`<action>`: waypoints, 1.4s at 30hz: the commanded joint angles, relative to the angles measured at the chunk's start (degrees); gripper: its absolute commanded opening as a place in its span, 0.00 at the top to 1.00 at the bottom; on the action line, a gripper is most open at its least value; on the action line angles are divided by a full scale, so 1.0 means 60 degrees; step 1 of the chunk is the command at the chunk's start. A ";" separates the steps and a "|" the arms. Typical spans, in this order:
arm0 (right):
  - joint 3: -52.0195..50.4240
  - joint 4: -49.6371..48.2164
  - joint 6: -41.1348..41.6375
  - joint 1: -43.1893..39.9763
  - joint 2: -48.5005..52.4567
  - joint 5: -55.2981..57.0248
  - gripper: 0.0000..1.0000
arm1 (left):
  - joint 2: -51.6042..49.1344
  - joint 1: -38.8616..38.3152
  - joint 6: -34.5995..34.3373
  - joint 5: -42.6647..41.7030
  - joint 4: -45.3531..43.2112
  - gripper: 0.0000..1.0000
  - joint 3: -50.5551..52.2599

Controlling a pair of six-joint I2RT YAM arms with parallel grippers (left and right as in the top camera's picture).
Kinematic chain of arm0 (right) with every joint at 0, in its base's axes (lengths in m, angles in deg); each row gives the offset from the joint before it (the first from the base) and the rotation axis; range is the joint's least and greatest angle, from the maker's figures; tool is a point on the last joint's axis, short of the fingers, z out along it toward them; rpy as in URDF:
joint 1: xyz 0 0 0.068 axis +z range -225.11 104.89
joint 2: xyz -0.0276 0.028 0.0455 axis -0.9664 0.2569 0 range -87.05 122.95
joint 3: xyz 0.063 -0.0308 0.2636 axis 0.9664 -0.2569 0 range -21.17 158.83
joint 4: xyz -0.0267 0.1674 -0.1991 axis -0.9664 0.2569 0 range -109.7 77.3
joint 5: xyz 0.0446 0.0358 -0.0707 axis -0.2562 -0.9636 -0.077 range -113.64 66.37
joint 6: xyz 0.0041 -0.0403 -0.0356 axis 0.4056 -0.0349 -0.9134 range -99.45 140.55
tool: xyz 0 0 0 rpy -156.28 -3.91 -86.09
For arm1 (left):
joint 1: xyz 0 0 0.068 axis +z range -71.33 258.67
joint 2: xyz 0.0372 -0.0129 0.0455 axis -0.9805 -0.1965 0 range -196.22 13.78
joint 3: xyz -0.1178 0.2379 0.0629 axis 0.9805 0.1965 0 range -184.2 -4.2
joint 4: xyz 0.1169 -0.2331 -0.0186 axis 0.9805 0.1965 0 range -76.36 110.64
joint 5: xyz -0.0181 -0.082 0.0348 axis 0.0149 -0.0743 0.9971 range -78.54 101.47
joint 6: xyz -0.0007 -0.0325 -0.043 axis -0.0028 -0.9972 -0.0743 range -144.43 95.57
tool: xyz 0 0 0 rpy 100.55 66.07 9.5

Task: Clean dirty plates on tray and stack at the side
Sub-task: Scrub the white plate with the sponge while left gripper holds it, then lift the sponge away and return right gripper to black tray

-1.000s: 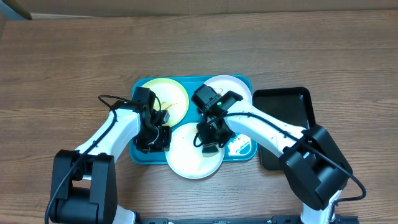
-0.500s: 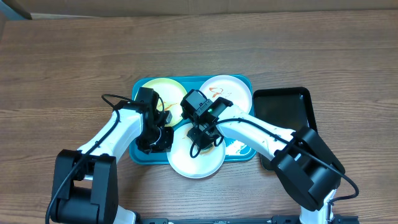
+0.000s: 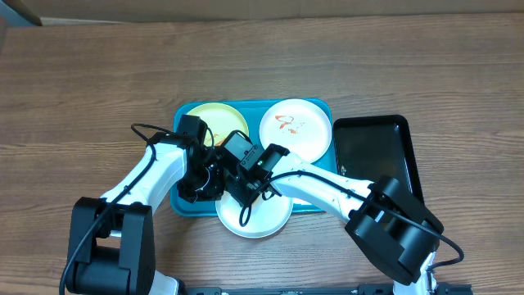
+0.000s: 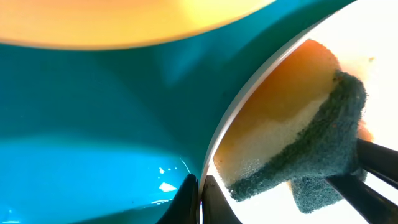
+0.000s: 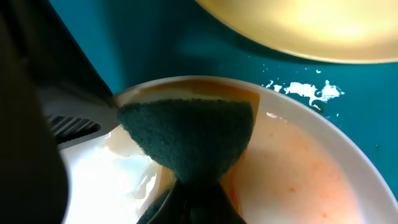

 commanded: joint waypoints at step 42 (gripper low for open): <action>0.0095 0.3883 0.4215 -0.4288 -0.2954 -0.0525 0.96 | 0.0561 -0.0197 -0.0874 0.1224 -0.0040 0.96 -0.0532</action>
